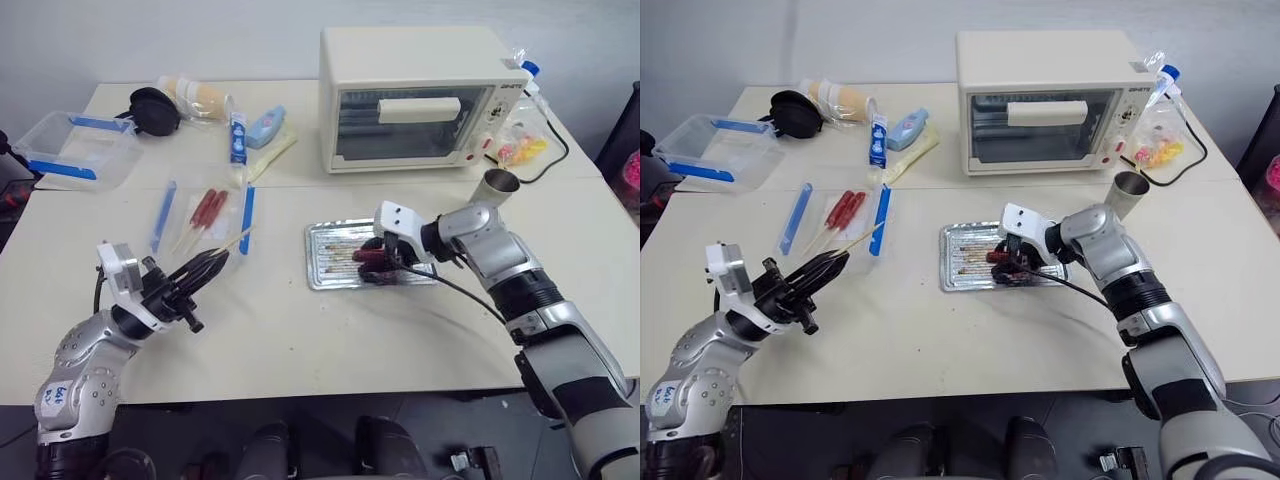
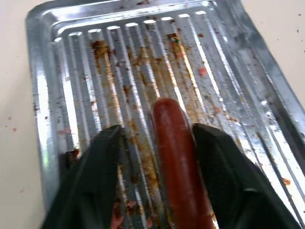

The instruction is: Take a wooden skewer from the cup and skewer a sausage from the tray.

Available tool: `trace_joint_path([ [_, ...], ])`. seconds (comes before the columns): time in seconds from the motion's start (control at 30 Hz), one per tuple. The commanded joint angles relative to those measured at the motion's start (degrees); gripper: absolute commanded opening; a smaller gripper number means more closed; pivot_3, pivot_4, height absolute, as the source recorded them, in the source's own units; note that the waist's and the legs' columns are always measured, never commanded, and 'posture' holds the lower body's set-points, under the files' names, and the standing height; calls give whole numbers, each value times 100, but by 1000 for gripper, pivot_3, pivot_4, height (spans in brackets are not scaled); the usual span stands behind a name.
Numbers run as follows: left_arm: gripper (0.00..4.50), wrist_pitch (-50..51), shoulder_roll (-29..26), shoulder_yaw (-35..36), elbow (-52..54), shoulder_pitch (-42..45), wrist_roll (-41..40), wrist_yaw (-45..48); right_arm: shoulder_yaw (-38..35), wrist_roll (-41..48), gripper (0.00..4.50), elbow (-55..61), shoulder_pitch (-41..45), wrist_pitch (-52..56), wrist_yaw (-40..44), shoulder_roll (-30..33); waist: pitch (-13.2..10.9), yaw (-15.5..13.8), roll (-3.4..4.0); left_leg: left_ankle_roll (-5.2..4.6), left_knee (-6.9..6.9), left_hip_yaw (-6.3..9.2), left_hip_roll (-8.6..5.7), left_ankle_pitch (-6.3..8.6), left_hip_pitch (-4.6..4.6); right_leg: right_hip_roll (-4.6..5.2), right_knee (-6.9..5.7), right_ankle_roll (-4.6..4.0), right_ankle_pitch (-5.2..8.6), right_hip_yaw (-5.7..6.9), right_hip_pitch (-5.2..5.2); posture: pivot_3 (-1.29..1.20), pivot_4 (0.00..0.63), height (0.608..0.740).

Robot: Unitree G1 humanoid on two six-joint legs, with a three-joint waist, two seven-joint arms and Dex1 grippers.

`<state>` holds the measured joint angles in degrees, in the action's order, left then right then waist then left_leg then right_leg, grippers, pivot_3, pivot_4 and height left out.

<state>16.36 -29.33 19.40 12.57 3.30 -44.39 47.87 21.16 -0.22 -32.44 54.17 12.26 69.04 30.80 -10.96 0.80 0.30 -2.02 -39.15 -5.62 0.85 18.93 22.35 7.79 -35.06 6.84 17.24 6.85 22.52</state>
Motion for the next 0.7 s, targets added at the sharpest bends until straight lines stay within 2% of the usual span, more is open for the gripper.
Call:
trace_joint_path([
  [0.03,0,-37,-74,6,45,16,51,113,-161,-54,1255,-28,77,-75,-36,-28,0,7,0,0,0,0,0,0,0,0,-1,0,0,0,0,0,150,740],
  [0.27,0,-48,-82,-4,-34,72,91,193,-196,-51,1255,70,32,-25,11,-26,0,15,0,1,0,0,0,-1,-1,0,-2,0,0,0,0,0,150,740],
  [0.43,0,-56,-67,-30,-93,111,132,277,-211,-49,214,168,-53,-57,67,8,0,41,0,1,0,0,0,-1,-1,0,-3,0,0,0,0,0,150,740],
  [0.57,0,-70,-84,-71,-97,97,186,374,-290,1,214,322,-59,-89,117,42,0,65,0,1,0,1,0,-1,-1,0,-2,0,0,0,0,0,150,740],
  [0.7,0,-99,-305,-286,-46,44,374,778,-406,339,214,1056,-170,-202,761,346,-1,70,1,1,1,2,0,-1,0,-1,-2,-1,0,0,2,0,150,740],
])
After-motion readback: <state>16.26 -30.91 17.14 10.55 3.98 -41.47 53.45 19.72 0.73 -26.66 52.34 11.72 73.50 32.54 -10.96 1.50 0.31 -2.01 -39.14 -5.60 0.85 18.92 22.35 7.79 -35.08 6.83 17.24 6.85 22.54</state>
